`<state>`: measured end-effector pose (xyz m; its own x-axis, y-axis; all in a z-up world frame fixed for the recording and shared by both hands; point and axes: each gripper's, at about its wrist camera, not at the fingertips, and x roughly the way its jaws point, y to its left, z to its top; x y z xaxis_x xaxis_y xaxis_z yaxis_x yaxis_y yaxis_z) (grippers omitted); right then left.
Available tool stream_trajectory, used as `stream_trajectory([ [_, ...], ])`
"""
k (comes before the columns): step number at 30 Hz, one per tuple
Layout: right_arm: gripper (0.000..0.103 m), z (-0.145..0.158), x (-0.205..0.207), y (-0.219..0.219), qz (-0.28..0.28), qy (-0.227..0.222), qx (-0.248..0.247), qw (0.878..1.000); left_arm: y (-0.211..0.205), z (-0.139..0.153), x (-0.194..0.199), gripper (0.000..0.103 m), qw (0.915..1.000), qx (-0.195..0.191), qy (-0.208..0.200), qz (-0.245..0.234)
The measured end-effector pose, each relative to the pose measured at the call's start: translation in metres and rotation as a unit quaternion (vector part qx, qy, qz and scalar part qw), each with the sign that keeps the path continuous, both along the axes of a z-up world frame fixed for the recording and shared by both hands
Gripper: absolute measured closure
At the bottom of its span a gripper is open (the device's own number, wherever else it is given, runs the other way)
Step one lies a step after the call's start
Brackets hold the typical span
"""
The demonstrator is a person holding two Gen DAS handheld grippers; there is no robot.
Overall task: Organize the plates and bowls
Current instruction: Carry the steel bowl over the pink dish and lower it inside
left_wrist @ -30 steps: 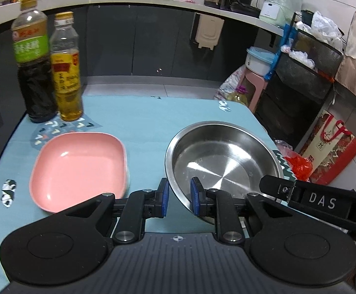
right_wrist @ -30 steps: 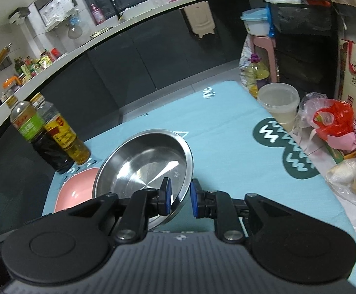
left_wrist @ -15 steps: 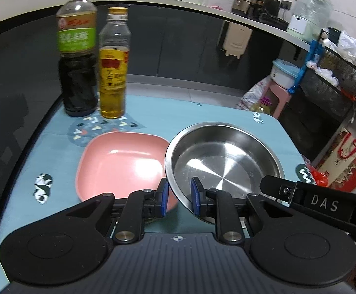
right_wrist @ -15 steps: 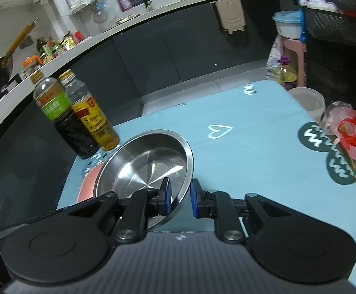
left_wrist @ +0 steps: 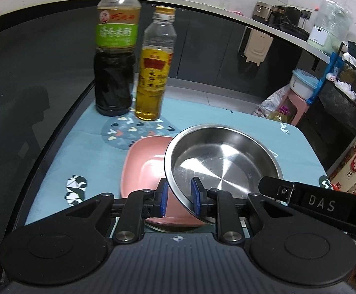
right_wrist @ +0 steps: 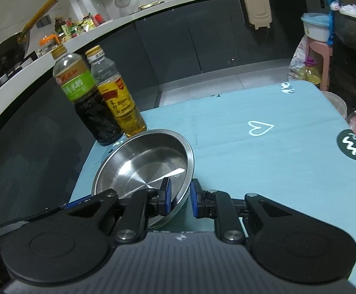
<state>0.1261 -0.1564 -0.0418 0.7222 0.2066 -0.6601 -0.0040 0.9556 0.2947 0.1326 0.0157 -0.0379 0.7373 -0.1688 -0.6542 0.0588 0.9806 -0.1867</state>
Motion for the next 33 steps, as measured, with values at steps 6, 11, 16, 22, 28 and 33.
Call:
stream_trajectory([
  [6,0.086,-0.004,0.010,0.018,0.014,0.008,-0.011,1.000,0.017,-0.007,0.009,0.084,0.9999,-0.005,0.007,0.014],
  [11,0.086,-0.008,0.016,0.030,0.023,0.015,-0.016,0.999,0.026,-0.012,0.013,0.084,0.9997,-0.004,0.012,0.019],
  [16,0.086,-0.015,0.022,0.036,0.028,0.023,-0.020,0.999,0.029,-0.019,0.018,0.084,0.9996,-0.003,0.019,0.019],
  [22,0.086,-0.021,0.027,0.039,0.026,0.033,-0.025,0.999,0.030,-0.025,0.023,0.084,0.9995,-0.003,0.026,0.018],
  [28,0.086,-0.026,0.030,0.040,0.027,0.039,-0.025,0.999,0.031,-0.029,0.027,0.084,0.9993,-0.002,0.032,0.018],
  [33,0.086,-0.029,0.032,0.041,0.026,0.044,-0.026,0.998,0.030,-0.033,0.030,0.084,0.9991,0.000,0.039,0.017],
])
